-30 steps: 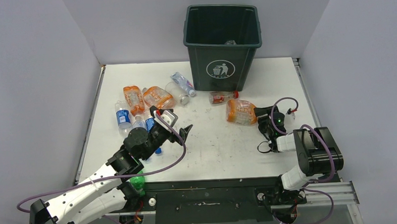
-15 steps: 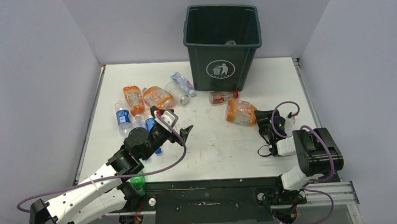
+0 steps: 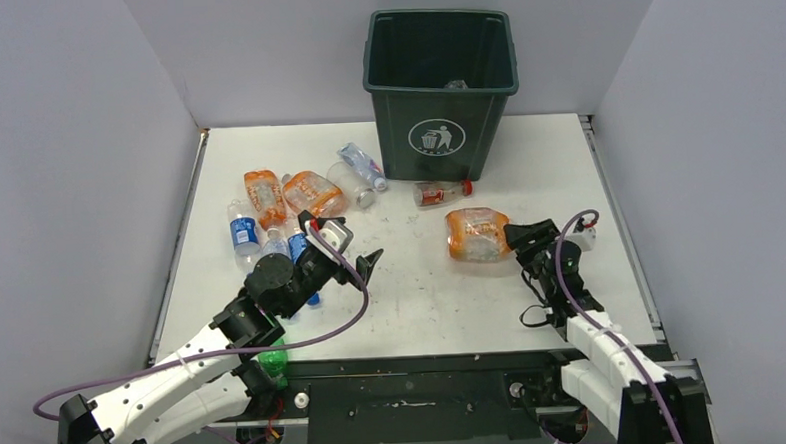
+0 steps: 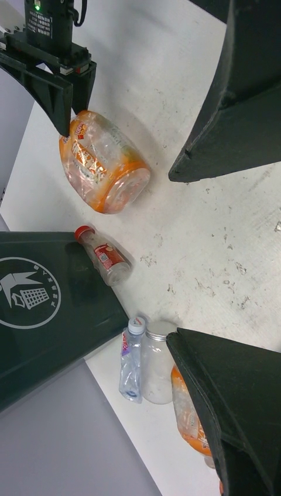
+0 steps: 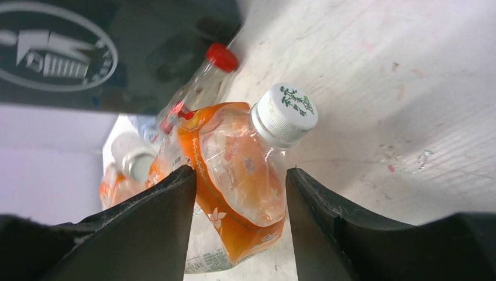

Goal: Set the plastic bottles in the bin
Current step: Move the plastic bottle to the corner of the board.

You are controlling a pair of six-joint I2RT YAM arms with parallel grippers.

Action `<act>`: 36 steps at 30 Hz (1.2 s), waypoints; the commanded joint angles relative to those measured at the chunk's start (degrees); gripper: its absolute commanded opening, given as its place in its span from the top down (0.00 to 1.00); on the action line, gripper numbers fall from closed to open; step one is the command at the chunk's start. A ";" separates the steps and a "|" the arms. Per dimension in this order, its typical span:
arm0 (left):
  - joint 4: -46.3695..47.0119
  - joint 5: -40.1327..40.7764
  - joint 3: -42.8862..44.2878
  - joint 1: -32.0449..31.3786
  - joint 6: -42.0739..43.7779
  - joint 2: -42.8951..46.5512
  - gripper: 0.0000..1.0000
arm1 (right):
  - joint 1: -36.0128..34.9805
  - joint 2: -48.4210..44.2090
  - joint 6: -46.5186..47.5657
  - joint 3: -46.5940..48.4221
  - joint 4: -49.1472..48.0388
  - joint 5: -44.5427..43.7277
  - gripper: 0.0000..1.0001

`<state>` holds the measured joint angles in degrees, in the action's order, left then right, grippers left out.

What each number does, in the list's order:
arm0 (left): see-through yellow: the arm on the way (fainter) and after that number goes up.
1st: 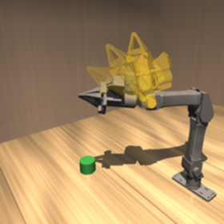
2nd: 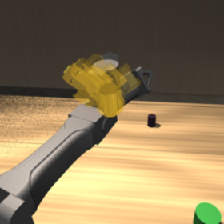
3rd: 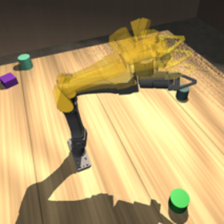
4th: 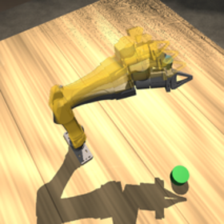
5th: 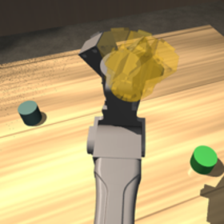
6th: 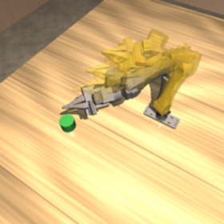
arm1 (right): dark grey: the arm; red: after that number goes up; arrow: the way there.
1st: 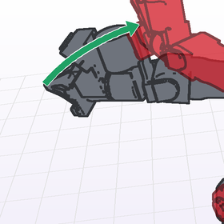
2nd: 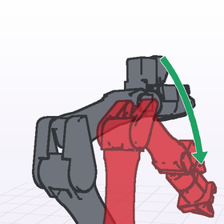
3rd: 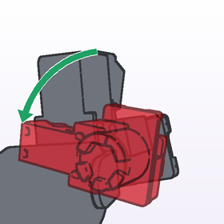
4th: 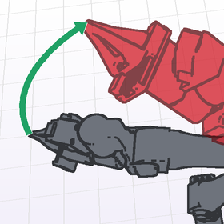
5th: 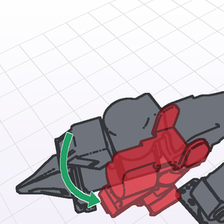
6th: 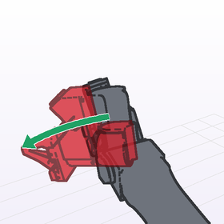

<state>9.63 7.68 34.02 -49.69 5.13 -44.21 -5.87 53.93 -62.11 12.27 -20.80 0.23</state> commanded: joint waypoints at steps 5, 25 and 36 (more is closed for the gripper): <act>1.30 0.26 2.62 -0.16 -1.45 1.18 0.04 | -6.87 -6.59 22.24 9.25 20.17 13.68 0.82; -8.71 -25.41 12.56 2.04 -13.33 -13.35 0.04 | -27.21 18.78 36.45 26.68 36.93 15.19 0.56; -11.18 -17.90 13.08 1.44 -16.74 -14.65 0.04 | -26.94 2.75 26.98 22.44 42.10 8.63 0.03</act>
<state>-0.32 -13.76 45.06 -47.97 -8.40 -58.22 -32.99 62.76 -30.33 36.84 18.81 12.23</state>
